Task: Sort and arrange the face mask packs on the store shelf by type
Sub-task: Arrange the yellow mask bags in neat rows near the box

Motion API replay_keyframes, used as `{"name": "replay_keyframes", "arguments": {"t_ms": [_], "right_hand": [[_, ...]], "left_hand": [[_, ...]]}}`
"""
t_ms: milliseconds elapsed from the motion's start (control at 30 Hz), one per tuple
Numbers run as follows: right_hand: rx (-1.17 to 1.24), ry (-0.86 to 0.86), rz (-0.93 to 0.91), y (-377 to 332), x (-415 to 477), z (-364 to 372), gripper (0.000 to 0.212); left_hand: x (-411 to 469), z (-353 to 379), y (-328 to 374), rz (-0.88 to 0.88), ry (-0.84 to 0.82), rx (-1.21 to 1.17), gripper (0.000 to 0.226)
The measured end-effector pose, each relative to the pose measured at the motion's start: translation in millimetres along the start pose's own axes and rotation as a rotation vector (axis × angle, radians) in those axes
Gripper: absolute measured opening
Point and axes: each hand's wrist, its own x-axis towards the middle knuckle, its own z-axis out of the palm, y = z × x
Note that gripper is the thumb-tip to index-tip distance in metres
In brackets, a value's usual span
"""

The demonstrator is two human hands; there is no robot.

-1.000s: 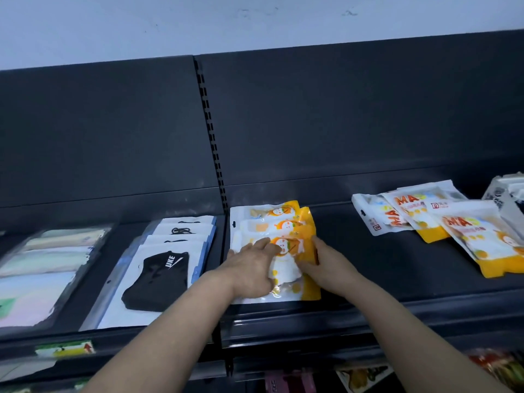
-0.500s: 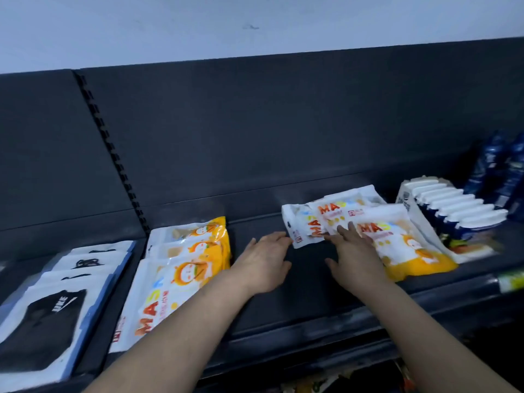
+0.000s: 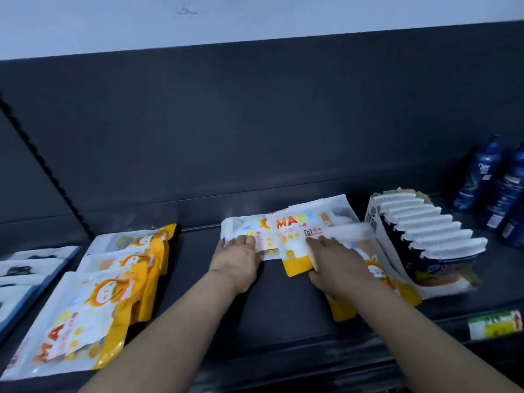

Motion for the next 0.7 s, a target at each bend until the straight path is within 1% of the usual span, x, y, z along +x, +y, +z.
{"name": "replay_keyframes", "arguments": {"t_ms": [67,167,233,300,367,433,500,533,633,667,700], "right_hand": [[0.012,-0.031,-0.051,2,0,-1,0.067],[0.044,-0.028,-0.12,0,-3,0,0.069],[0.044,-0.01,-0.079,0,-7,1,0.074],[0.014,0.0,0.006,7,-10,4,0.083],[-0.007,-0.006,0.058,14,-14,10,0.085],[-0.016,-0.006,0.075,17,-17,15,0.081],[-0.009,-0.01,0.078,16,-19,19,0.076],[-0.001,-0.016,0.08,16,-20,20,0.075],[0.028,-0.027,0.074,16,-18,21,0.073],[0.044,-0.032,0.071,17,-18,20,0.073],[0.062,-0.035,0.068,18,-18,19,0.075]], "left_hand": [[1,-1,-9,-0.074,-0.04,0.053,0.045],[4,-6,-11,-0.109,-0.078,0.093,0.046],[4,-8,0,-0.065,0.003,0.023,0.053],[5,-11,16,0.02,0.099,-0.05,0.061],[7,-10,30,0.019,0.096,-0.088,0.069],[14,-11,41,-0.022,0.032,-0.161,0.074],[20,-15,51,-0.053,-0.027,-0.329,0.079],[25,-16,55,-0.08,-0.02,-0.447,0.076],[39,-18,59,-0.247,0.089,-0.927,0.049],[41,-21,61,-0.293,0.108,-1.067,0.043],[43,-24,61,-0.327,0.104,-1.164,0.045]]}}
